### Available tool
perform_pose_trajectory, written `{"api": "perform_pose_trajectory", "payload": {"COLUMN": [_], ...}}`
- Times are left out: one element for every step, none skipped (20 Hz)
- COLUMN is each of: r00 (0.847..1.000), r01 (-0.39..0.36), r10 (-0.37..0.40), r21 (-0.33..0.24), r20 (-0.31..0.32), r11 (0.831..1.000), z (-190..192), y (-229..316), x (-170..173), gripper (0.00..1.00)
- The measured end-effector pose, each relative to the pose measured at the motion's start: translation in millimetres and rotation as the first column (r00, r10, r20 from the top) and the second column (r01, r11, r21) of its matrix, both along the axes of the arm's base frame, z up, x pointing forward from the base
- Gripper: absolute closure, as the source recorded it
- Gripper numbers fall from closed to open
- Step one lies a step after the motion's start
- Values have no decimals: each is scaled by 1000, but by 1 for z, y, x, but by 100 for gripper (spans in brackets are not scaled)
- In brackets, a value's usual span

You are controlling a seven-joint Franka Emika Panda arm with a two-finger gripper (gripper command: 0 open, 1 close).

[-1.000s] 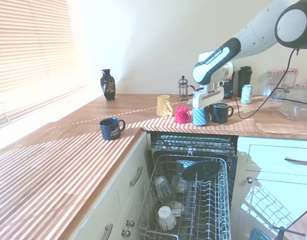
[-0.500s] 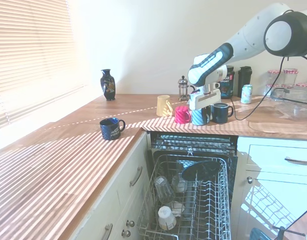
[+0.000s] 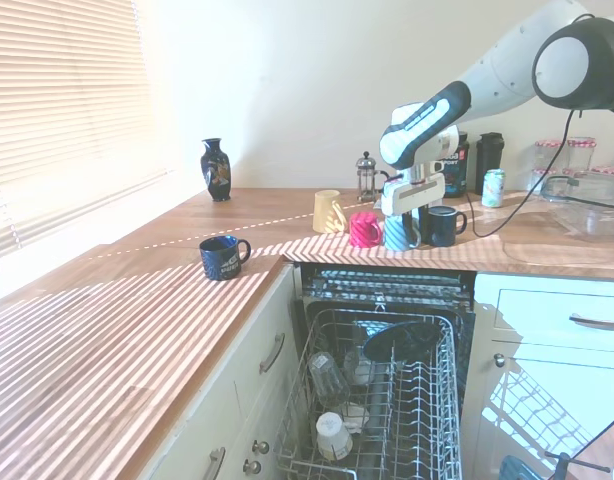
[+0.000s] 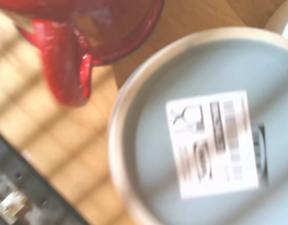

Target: Remove a mug cup out of the dishwasher

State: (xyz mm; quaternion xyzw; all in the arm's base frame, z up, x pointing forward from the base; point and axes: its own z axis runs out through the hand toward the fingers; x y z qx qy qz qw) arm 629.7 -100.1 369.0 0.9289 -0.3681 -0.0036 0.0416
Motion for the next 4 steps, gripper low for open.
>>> {"api": "perform_pose_trajectory", "payload": {"r00": [1000,1000,1000,1000], "r01": [2,6,12,22], "r10": [-2,-6,-12,-22], "r21": [3,8,10,11], "r20": [4,3,1,-3], "r11": [1000,1000,1000,1000], "z": [7,12,17,20], "y": [3,7,11,16], "x": [-8,-19,-31,-44], "gripper": [0,0,0,0]}}
